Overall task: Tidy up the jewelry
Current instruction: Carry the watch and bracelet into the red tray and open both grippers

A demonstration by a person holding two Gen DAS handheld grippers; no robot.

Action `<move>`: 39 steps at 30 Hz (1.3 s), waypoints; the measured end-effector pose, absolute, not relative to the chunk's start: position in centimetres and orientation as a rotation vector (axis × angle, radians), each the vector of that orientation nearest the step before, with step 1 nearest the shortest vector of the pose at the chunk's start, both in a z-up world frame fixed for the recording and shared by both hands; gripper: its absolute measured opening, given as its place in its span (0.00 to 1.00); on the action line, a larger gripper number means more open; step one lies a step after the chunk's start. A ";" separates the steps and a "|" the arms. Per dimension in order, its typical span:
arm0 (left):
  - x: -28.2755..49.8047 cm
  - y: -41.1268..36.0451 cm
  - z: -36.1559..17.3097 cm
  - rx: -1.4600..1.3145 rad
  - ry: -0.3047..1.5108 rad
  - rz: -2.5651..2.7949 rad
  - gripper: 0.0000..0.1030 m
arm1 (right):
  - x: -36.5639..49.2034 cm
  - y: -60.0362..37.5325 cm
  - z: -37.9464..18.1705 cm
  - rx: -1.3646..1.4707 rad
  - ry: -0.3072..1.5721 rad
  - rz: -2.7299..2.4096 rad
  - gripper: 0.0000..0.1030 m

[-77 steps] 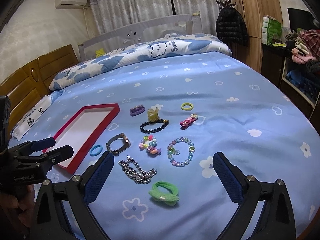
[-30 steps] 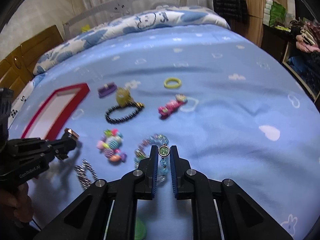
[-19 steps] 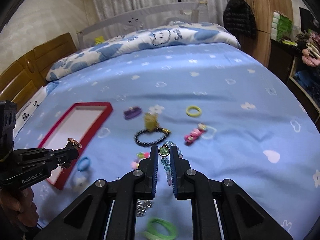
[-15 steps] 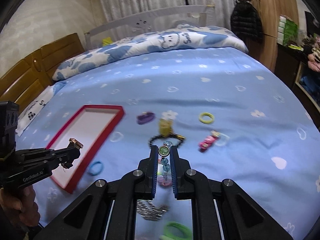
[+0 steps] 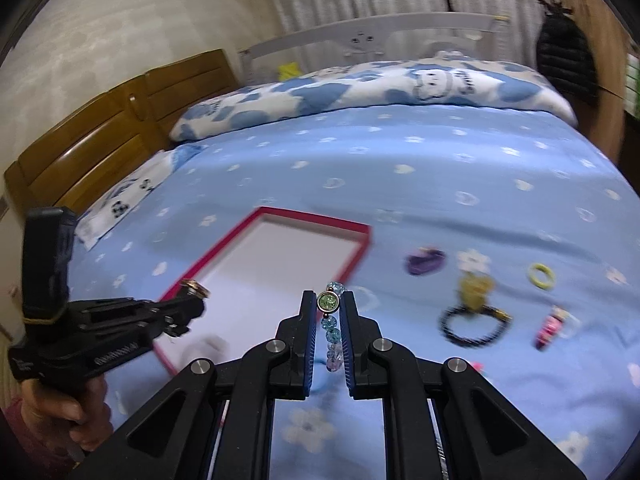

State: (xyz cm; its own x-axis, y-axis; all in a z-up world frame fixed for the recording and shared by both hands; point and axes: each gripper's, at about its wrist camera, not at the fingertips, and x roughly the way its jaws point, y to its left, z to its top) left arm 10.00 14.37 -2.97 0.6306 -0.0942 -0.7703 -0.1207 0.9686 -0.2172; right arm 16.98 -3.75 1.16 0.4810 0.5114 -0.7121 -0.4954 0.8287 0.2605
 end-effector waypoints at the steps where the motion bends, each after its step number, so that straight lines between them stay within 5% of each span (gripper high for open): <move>1: 10.1 14.5 -3.0 -0.260 0.894 0.023 0.01 | 17.1 -2.9 1.1 0.021 0.875 0.632 0.11; 16: 16.5 17.7 -4.9 -0.286 0.969 0.082 0.01 | 21.7 5.9 -1.9 0.089 0.949 0.757 0.10; 39: 22.5 17.8 -10.3 -0.234 1.081 0.135 0.04 | 25.9 5.7 -9.9 0.019 1.138 0.655 0.11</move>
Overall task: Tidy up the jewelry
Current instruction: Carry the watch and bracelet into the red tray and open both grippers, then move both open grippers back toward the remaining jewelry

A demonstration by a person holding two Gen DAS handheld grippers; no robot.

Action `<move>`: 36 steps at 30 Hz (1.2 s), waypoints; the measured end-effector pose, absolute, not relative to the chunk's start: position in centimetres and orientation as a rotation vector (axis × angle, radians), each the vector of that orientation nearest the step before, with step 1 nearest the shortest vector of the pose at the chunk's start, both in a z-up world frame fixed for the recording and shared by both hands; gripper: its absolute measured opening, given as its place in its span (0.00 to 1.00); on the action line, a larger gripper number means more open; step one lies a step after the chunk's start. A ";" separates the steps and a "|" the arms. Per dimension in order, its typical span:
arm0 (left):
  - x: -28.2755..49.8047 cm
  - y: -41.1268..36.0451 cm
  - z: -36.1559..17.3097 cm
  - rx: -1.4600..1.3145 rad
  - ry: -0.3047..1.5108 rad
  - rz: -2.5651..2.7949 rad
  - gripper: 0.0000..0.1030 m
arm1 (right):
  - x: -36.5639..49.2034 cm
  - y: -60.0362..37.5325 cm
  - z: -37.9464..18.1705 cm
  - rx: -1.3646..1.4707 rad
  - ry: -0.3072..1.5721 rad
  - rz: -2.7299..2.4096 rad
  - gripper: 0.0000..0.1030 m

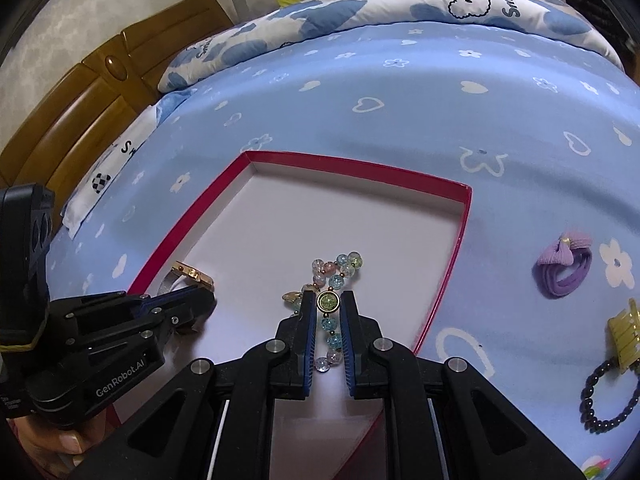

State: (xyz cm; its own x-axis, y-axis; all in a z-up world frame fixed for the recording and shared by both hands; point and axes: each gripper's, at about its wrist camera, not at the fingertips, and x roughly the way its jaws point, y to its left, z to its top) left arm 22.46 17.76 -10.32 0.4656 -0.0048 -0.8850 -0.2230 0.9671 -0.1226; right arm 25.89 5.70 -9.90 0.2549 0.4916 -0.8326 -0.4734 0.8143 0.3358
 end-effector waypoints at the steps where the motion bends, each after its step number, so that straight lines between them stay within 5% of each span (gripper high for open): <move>1: 22.5 17.8 -10.3 -0.235 1.081 0.136 0.05 | 25.9 5.7 -9.9 0.015 1.139 0.655 0.11; 7: 22.3 17.8 -10.2 -0.238 1.075 0.147 0.22 | 25.9 5.9 -9.9 0.002 1.142 0.652 0.12; 14: 20.9 18.1 -9.1 -0.262 1.045 0.156 0.26 | 25.7 5.1 -9.2 0.043 1.136 0.654 0.19; 20: 18.0 18.4 -6.6 -0.331 0.970 0.168 0.37 | 24.8 3.2 -6.9 0.115 1.090 0.662 0.40; 24: 15.1 18.4 -4.7 -0.396 0.904 0.178 0.51 | 23.5 0.7 -4.8 0.150 1.035 0.644 0.44; 36: 10.0 15.3 -0.8 -0.421 0.818 0.124 0.68 | 19.2 -9.7 -0.4 0.188 0.926 0.497 0.58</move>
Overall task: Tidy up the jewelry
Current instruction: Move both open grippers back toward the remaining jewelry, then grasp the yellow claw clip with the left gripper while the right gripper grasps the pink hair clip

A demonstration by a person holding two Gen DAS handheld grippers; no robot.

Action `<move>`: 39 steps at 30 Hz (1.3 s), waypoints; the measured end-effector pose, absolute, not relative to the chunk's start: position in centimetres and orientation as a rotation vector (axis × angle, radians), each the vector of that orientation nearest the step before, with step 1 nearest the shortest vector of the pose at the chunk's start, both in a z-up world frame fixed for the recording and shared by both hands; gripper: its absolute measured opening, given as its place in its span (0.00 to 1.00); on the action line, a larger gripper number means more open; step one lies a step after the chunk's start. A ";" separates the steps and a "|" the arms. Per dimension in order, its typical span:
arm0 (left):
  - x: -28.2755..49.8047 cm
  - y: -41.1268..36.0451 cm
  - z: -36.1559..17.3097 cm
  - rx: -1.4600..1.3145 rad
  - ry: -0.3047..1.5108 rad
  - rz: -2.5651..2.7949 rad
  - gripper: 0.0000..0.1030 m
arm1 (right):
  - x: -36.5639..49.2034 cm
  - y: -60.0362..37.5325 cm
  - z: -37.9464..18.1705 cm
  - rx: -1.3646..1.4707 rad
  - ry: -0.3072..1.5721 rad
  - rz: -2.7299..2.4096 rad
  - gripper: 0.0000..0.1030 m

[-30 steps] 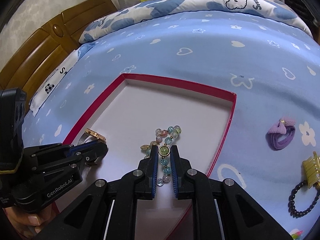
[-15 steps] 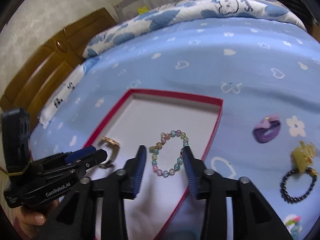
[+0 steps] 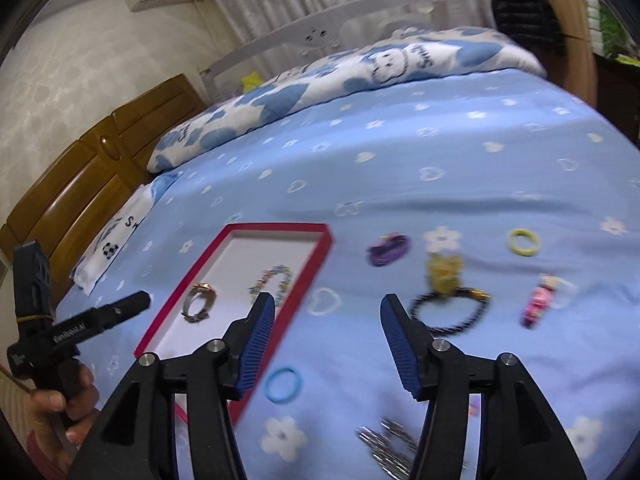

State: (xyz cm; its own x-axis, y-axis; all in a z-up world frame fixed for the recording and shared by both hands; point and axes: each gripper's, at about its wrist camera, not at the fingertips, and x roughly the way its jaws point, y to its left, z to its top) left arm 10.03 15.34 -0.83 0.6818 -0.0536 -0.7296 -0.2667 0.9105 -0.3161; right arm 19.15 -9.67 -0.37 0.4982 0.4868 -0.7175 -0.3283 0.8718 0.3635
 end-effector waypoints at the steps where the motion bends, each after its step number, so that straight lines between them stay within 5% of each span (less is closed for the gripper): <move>1: 9.9 15.0 -0.6 -0.417 0.812 0.117 0.69 | 18.7 -10.5 -0.1 0.186 0.917 0.482 0.60; 39: 19.9 2.9 -2.1 -0.162 0.931 -0.119 0.71 | 18.9 -22.2 -2.9 0.211 0.948 0.258 0.62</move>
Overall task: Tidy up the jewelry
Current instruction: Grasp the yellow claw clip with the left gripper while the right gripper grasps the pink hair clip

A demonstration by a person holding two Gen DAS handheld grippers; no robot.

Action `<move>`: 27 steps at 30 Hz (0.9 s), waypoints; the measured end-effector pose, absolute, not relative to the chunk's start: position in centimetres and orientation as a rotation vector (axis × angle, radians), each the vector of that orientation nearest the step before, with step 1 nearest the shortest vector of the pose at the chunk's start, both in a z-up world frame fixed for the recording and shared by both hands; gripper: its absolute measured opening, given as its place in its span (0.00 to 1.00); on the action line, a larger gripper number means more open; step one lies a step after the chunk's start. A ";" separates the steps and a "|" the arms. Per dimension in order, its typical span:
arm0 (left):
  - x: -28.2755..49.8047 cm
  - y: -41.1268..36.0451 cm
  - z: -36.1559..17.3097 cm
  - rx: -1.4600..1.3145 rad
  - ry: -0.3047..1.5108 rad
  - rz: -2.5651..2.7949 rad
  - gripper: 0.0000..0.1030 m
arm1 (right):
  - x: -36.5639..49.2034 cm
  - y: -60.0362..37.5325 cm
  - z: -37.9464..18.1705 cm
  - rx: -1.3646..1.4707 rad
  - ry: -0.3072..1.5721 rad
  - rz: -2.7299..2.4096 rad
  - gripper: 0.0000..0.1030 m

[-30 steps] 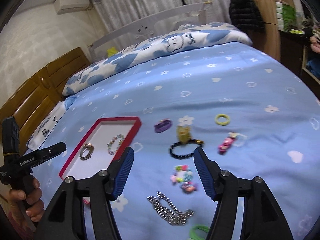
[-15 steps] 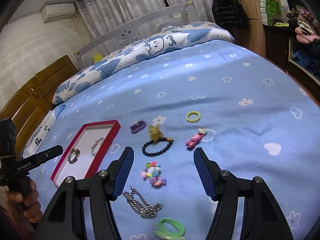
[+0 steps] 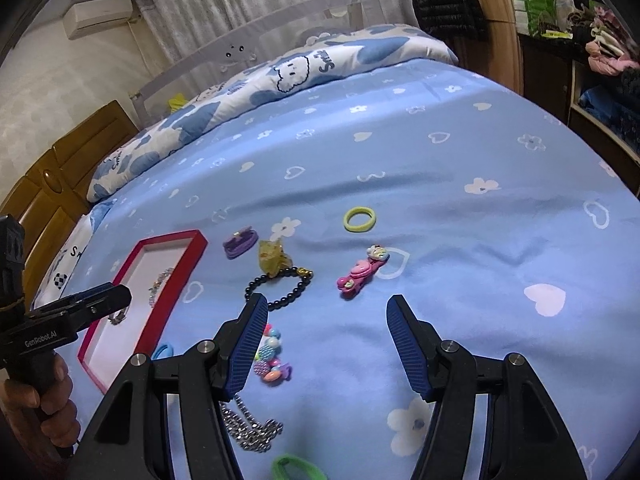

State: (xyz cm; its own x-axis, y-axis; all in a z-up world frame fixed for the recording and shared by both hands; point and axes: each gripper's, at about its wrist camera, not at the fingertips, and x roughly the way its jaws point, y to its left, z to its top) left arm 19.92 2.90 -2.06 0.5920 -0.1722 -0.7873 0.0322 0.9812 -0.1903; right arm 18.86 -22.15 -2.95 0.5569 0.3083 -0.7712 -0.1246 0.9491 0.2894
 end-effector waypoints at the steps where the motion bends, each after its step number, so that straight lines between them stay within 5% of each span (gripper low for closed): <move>1: 20.4 2.7 -2.2 -0.158 0.934 -0.125 0.71 | 19.1 -22.1 -3.2 0.208 0.954 0.256 0.62; 27: 34.6 -4.1 -10.9 -0.106 1.071 -0.208 0.69 | 26.2 -21.6 -9.5 0.163 1.103 0.234 0.42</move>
